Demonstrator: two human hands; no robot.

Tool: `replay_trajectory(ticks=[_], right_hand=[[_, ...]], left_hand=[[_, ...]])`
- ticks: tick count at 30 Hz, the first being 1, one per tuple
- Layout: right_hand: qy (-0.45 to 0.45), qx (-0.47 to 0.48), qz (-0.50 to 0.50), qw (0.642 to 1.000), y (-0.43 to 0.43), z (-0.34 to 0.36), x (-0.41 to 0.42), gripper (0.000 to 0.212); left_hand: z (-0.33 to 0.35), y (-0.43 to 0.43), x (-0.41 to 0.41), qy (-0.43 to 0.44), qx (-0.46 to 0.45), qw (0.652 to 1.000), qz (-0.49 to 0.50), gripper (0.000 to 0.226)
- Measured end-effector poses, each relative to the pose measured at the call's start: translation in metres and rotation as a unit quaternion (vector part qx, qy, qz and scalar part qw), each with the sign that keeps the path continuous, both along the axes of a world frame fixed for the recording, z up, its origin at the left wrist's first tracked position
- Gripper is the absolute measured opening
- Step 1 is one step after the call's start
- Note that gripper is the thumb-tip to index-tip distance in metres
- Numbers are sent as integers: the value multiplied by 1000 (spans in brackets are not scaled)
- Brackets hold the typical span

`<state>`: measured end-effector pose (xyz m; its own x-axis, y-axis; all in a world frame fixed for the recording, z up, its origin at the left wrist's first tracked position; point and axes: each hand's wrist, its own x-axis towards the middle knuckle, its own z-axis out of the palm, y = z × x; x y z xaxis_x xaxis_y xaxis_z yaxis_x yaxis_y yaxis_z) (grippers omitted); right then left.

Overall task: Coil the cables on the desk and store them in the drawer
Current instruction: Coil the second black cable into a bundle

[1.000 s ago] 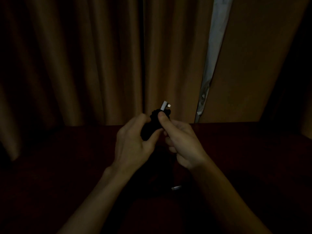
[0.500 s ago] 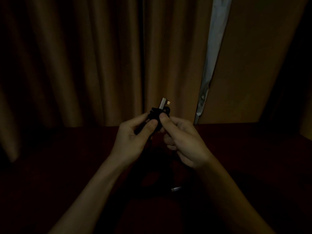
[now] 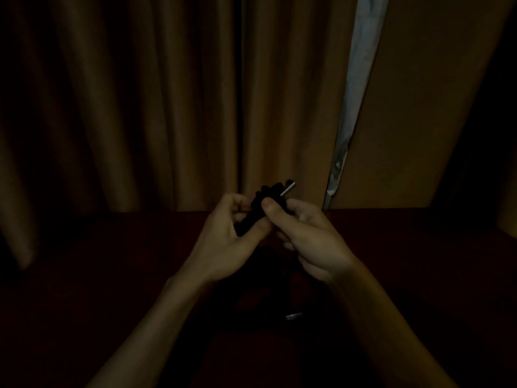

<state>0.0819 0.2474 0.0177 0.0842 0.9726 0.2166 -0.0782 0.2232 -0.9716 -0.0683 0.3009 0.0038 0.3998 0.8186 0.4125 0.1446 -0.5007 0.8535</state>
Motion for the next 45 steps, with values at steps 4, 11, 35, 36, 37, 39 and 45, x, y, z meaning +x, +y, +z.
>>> replay_trajectory(ticks=[4, 11, 35, 36, 37, 39, 45], right_hand=[[-9, 17, 68, 997, -3, 2, 9, 39], [-63, 6, 29, 998, 2, -2, 23, 40], [-83, 38, 133, 987, -7, 10, 10, 35], [-101, 37, 131, 986, -7, 9, 13, 39], [-113, 31, 122, 986, -6, 8, 16, 42], [-116, 18, 99, 988, -4, 6, 20, 45], [15, -6, 0, 1000, 4, -1, 13, 44]], left_hand=[[2, 3, -4, -60, -108, 984, -128, 37], [-3, -2, 13, -103, -90, 988, -67, 25], [0, 13, -14, -105, -167, 958, -210, 51], [1, 13, -15, -87, -174, 958, -211, 53], [2, 12, -14, -69, -168, 961, -206, 53], [3, 8, -10, -74, -147, 967, -195, 43], [1, 3, 5, -120, 3, 992, -46, 23]])
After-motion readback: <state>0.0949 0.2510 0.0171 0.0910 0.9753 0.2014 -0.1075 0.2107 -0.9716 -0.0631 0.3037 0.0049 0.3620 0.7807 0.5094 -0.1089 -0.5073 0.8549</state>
